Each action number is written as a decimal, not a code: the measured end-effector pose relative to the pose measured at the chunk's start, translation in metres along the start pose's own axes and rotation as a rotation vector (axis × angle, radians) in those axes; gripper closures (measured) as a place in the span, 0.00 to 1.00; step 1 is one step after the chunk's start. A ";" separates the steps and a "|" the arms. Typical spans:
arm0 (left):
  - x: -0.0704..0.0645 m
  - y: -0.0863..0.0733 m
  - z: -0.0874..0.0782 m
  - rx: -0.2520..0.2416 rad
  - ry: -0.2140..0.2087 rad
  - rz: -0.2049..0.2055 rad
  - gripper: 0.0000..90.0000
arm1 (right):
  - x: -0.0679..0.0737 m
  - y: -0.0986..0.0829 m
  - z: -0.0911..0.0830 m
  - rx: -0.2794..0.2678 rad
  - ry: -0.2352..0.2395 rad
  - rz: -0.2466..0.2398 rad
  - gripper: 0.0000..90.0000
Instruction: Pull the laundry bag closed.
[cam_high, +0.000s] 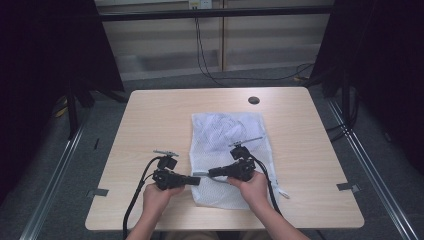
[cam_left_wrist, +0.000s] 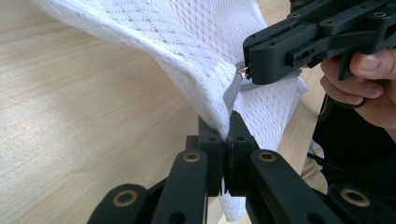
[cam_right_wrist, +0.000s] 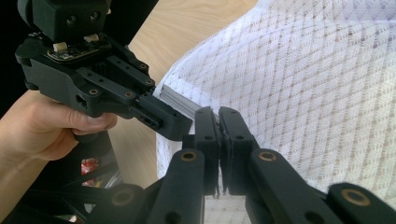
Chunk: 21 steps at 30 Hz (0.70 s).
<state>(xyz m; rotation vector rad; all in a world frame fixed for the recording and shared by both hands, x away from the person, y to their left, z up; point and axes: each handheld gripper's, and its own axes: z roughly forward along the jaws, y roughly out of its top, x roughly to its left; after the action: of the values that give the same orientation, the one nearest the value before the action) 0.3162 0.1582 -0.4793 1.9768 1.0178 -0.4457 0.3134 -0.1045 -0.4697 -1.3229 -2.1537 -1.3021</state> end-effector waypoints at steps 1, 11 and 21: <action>0.000 0.000 0.001 -0.001 0.000 -0.001 0.98 | 0.000 0.000 0.000 0.003 -0.003 0.000 0.96; -0.001 0.000 0.000 -0.006 0.011 0.005 0.98 | 0.000 -0.001 -0.002 0.001 -0.006 -0.002 0.96; 0.000 0.000 -0.002 -0.024 0.011 0.000 0.98 | -0.006 -0.002 -0.008 -0.002 -0.013 0.003 0.96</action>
<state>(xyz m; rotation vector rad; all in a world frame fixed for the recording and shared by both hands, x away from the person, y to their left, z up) 0.3164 0.1597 -0.4784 1.9597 1.0252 -0.4212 0.3131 -0.1145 -0.4700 -1.3384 -2.1585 -1.2978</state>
